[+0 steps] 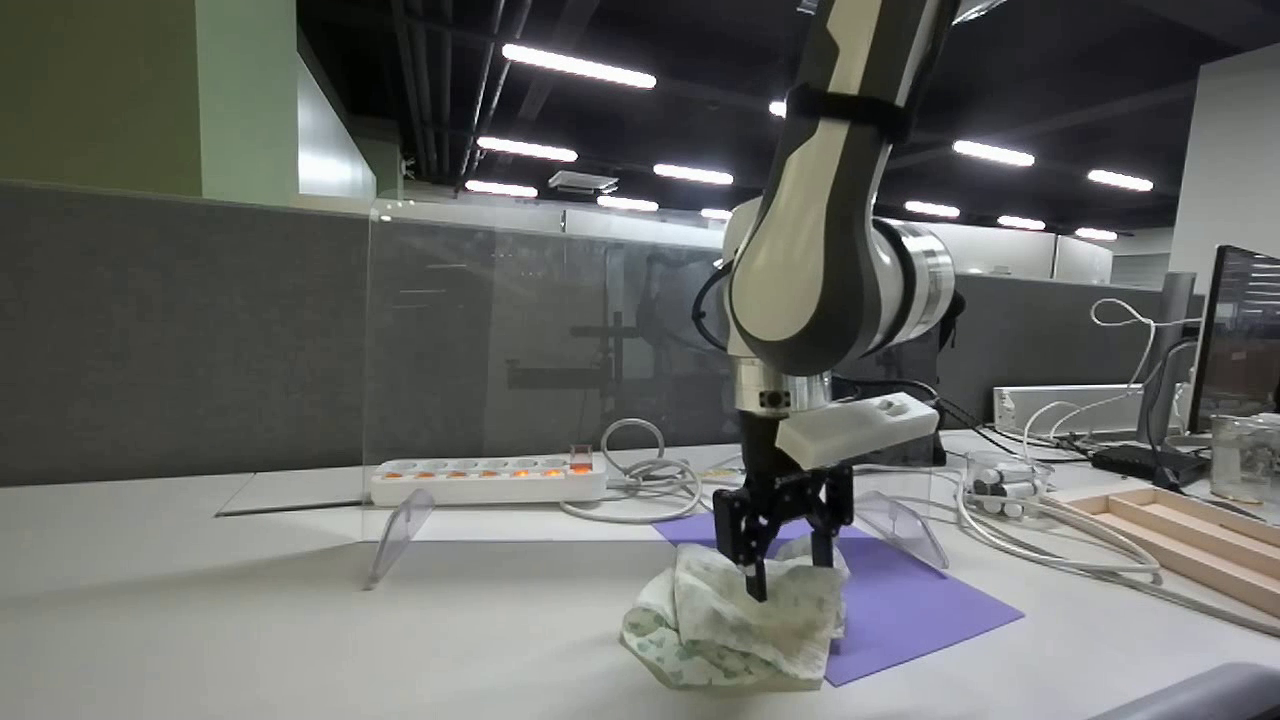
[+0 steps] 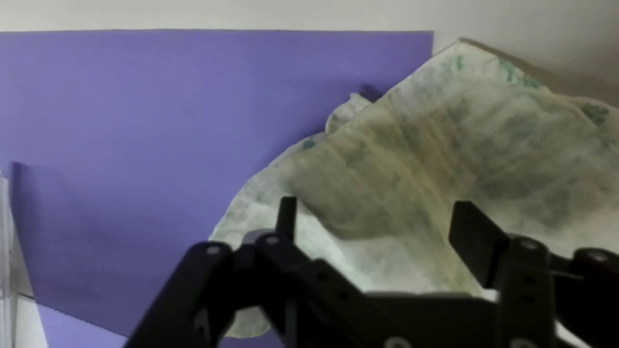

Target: Put the cloth on the clear screen

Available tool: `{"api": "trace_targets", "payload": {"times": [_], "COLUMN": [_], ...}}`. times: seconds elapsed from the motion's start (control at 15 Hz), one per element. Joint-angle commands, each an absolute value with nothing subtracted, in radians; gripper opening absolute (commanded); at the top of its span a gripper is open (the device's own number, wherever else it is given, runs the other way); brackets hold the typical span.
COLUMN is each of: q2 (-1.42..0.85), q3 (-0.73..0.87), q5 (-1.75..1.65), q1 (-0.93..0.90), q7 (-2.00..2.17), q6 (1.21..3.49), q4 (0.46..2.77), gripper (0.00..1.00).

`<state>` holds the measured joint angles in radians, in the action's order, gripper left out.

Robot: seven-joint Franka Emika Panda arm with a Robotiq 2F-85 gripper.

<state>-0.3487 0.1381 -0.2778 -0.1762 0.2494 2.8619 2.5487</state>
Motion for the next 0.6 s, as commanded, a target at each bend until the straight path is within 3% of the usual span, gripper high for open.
{"api": "trace_targets", "payload": {"times": [0.0, 0.53], "q2": [-0.355, -0.299], "q3": [0.171, 0.184], "q5": [-0.294, -0.294], "q1": [-0.208, -0.211], "q7": [0.258, 0.232], "q6": [2.87, 2.822], "q4": [2.534, 2.555], "gripper": [0.51, 0.01]}}
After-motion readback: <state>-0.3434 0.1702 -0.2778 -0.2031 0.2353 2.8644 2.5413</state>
